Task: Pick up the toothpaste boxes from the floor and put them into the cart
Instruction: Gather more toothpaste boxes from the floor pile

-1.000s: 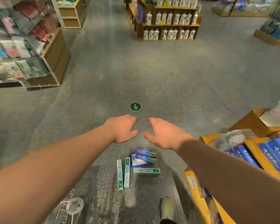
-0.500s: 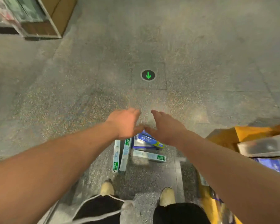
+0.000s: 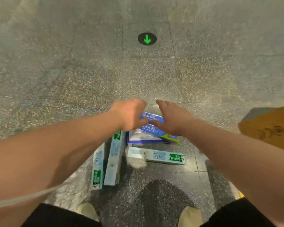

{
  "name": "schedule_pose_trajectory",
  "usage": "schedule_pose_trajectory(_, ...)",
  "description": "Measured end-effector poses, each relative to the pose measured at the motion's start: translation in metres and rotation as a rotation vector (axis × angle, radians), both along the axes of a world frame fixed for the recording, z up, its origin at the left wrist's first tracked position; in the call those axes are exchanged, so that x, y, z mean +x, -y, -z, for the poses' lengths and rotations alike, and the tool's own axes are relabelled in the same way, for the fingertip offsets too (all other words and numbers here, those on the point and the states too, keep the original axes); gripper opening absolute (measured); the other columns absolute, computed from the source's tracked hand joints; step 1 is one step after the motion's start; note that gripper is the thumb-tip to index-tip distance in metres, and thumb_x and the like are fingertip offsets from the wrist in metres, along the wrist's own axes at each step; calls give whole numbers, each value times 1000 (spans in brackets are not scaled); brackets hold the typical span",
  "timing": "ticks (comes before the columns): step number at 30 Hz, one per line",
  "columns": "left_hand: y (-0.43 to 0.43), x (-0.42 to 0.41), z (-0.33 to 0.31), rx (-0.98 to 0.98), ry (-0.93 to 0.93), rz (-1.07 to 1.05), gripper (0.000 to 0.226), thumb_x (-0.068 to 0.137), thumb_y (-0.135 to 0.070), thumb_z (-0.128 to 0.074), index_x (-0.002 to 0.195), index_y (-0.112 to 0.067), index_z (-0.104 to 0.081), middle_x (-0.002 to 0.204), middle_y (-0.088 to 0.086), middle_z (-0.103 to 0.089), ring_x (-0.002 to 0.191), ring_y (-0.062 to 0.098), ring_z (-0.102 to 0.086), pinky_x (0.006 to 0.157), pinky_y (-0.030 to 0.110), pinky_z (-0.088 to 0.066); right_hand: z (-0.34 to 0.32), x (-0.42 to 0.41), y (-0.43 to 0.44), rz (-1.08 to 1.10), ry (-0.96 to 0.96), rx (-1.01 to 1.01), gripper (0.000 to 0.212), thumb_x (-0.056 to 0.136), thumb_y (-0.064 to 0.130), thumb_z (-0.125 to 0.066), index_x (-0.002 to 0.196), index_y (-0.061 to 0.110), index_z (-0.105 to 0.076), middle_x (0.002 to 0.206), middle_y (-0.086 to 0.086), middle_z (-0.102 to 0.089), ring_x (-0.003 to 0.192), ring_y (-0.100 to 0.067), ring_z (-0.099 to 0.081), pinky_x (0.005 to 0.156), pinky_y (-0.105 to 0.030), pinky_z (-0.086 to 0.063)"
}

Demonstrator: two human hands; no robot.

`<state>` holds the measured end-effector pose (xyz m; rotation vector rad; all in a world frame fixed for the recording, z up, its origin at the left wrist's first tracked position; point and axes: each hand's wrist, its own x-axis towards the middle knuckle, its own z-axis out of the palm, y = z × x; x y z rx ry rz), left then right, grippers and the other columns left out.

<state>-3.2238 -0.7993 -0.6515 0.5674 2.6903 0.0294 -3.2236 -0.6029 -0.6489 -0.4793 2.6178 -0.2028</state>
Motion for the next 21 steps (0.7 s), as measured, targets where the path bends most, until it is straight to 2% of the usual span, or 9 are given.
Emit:
schedule_pose_trajectory(3,-8,-22,59,3,-31,35,62,89,-67,-44,124,-17,-49,125,6,-57,111,31,-60,81,42,-49,53,-19,-15,10,0,6,90,92,64,-58,158,18,-21,154,-11,-42,137,-34,-46,105,-53,-45)
schedule_pose_trajectory(5,-16,-35,90,-12,-21,43,62,87,-69,-47,124,-18,-48,123,5,-56,108,30,-61,78,41,-48,81,-30,-23,18,-6,16,90,91,65,-59,158,19,-21,151,-10,-44,134,-33,-47,103,-51,-47)
schedule_pose_trajectory(9,-30,-49,131,-17,7,51,61,81,-73,-56,111,-21,-46,116,2,-56,101,30,-61,76,41,-52,126,-41,-35,51,13,-9,93,87,67,-63,156,19,-25,146,-11,-48,129,-33,-50,100,-50,-49)
schedule_pose_trajectory(12,-36,-52,146,-60,41,71,74,77,-79,-60,119,-20,-47,119,1,-55,106,27,-57,76,39,-46,144,-44,-40,42,72,5,106,82,68,-68,160,16,-18,152,-12,-43,135,-34,-45,105,-49,-45)
schedule_pose_trajectory(14,-38,-51,154,-89,62,82,90,68,-86,-59,129,-22,-45,127,-1,-53,115,25,-54,81,44,-47,151,-46,-42,31,111,61,124,72,75,-74,162,18,-10,158,-8,-35,142,-33,-37,109,-51,-43)
schedule_pose_trajectory(17,-37,-55,171,-114,82,87,112,52,-95,-51,139,-26,-38,138,-5,-46,125,23,-46,84,46,-47,164,-49,-45,28,199,138,154,51,77,-85,161,25,8,168,1,-12,152,-34,-15,113,-61,-37)
schedule_pose_trajectory(19,-36,-58,183,-129,114,96,117,50,-94,-57,144,-28,-31,141,-7,-42,126,22,-43,85,46,-50,175,-48,-47,-2,252,199,165,45,69,-93,159,31,20,170,1,3,153,-39,-8,115,-62,-34)
schedule_pose_trajectory(21,-38,-60,192,-138,139,95,112,54,-87,-69,142,-29,-32,141,-8,-42,125,22,-43,78,42,-50,185,-45,-50,-14,285,239,167,47,61,-97,157,34,26,170,-3,9,152,-42,-11,115,-60,-34)
